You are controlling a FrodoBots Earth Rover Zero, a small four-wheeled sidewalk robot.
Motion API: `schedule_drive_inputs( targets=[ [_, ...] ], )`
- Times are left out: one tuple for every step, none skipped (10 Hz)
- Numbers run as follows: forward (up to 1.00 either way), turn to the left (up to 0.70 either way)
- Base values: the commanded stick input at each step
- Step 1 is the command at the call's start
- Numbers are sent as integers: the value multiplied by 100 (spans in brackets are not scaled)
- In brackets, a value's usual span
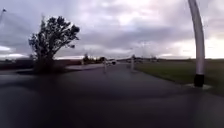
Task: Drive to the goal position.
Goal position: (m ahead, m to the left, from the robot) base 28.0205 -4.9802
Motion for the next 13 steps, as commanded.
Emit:
schedule_drive_inputs(
  targets=[
    [70, 0],
    [70, 0],
    [70, 0],
    [70, 0],
    [70, 0],
    [70, 0],
    [70, 0],
    [70, 0],
    [70, 0],
    [70, 0],
    [70, -2],
    [70, -21],
    [70, -27]
  ],
)
